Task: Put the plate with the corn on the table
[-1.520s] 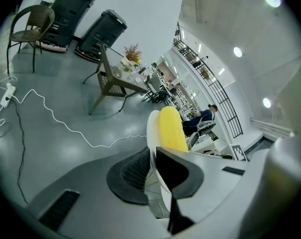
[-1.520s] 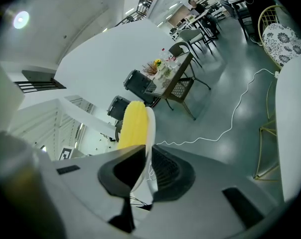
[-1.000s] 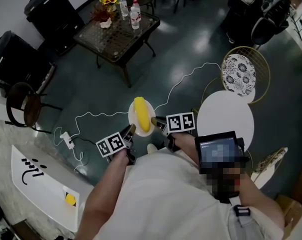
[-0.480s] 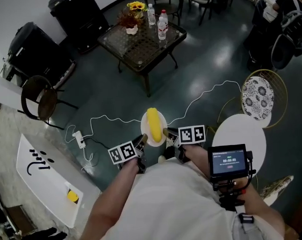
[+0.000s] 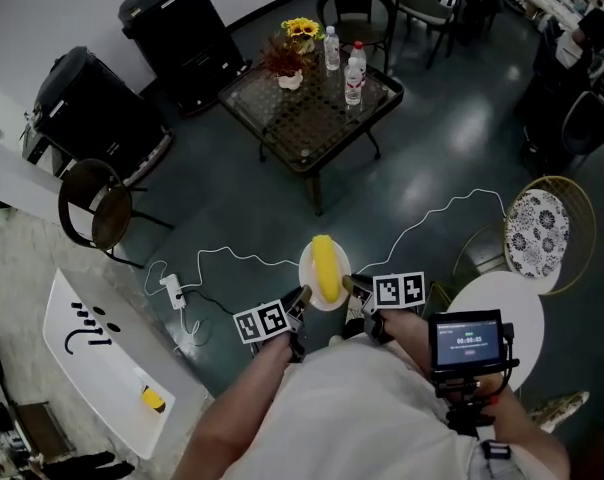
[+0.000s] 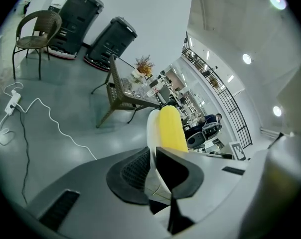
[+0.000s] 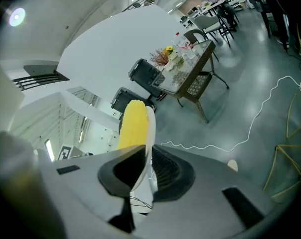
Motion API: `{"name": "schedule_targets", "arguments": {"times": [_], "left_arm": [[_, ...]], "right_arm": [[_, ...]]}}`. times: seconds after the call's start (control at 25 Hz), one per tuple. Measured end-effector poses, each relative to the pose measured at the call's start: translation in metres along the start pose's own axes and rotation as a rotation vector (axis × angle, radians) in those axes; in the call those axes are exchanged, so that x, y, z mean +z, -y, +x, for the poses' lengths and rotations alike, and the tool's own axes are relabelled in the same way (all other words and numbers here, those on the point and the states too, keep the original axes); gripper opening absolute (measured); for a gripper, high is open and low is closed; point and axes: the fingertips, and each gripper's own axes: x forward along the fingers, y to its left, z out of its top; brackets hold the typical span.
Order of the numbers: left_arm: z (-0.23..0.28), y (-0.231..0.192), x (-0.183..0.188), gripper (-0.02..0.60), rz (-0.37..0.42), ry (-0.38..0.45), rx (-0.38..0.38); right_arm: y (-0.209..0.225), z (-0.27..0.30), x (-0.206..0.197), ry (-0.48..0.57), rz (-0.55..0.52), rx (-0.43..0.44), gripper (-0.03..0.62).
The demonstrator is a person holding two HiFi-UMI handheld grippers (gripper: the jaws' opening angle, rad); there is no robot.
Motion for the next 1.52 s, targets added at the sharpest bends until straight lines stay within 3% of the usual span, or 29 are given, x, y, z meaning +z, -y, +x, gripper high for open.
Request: {"name": "schedule_targets", "arguments": {"times": [0.4, 1.0, 1.28, 1.52], "left_arm": [[0.064, 0.006, 0.059, 0.044, -0.002, -0.002, 0.014], [0.084, 0.006, 0.103, 0.044, -0.034, 0.084, 0.043], [0.084, -0.008, 0.119, 0.044, -0.01, 0.069, 0.067], [0.109, -0.014, 0.142, 0.044, -0.009, 0.041, 0.029]], "right_arm": [[0.033, 0.021, 0.079, -0.03, 0.005, 0.009, 0.044], [0.034, 0.043, 0.129, -0.074, -0.038, 0.064, 0.044], [0.032, 0.064, 0.135, -0.086, -0.028, 0.077, 0.044], [0.044, 0.075, 0.158, -0.063, -0.009, 0.045, 0.044]]}}
